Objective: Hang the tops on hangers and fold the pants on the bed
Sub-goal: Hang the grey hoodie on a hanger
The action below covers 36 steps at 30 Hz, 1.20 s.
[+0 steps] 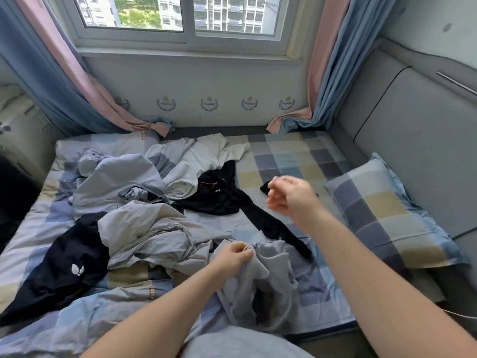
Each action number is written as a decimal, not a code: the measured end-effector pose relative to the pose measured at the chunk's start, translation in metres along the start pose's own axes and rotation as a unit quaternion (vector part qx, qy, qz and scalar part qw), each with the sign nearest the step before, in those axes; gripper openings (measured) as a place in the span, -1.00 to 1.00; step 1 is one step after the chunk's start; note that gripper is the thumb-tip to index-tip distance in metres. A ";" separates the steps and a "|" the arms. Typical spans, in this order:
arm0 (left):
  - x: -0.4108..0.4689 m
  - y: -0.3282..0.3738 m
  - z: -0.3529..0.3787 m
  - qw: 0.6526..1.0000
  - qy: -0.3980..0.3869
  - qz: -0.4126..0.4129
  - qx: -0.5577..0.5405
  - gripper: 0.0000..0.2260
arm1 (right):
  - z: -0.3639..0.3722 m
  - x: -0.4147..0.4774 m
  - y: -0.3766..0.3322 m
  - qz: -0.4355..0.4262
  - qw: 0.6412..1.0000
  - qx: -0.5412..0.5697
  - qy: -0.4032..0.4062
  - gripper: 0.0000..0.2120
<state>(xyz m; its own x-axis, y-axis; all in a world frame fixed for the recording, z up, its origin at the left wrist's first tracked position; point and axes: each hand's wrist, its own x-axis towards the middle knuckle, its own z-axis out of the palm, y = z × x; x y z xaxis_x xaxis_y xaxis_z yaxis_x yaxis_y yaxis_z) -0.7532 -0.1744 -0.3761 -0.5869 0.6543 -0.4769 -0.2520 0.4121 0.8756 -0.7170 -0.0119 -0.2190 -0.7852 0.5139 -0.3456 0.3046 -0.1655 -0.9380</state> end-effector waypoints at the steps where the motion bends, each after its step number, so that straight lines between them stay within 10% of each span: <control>1: 0.000 0.001 0.001 1.000 -0.007 0.008 -0.006 -0.81 | -0.002 0.001 0.012 0.014 0.999 -0.027 -0.012 -0.81; 5: -0.001 0.019 -0.011 0.990 0.008 0.013 -0.142 -0.89 | -0.014 0.003 0.049 0.032 0.990 -0.126 -0.048 -0.95; 11: -0.015 0.060 -0.035 0.987 -0.071 0.049 -0.137 -0.64 | -0.024 0.007 0.074 0.022 0.935 -0.296 -0.194 -0.42; 17: -0.018 0.078 -0.055 0.991 -0.030 0.097 -0.083 -0.72 | -0.014 0.020 0.074 -0.067 0.886 -0.446 -0.103 -0.80; 26: -0.010 0.060 -0.068 0.995 0.101 0.013 0.009 -0.26 | -0.015 0.037 0.050 -0.009 0.992 -0.097 0.076 -0.85; 31: -0.023 0.045 -0.048 0.979 0.092 -0.181 -0.016 -0.52 | -0.007 0.023 0.027 -0.025 0.994 0.017 0.102 -0.89; 36: -0.024 0.048 -0.039 0.930 -0.025 -0.250 -0.270 -0.69 | 0.002 0.007 0.030 -0.065 0.985 0.064 0.147 -0.90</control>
<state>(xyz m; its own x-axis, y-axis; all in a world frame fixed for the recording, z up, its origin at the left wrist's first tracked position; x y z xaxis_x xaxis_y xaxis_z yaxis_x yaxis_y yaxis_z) -0.7816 -0.1950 -0.3198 -0.2591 0.5001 -0.8263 -0.8409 0.3041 0.4477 -0.7146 -0.0149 -0.2498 -0.6175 0.7557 -0.2183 0.1268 -0.1782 -0.9758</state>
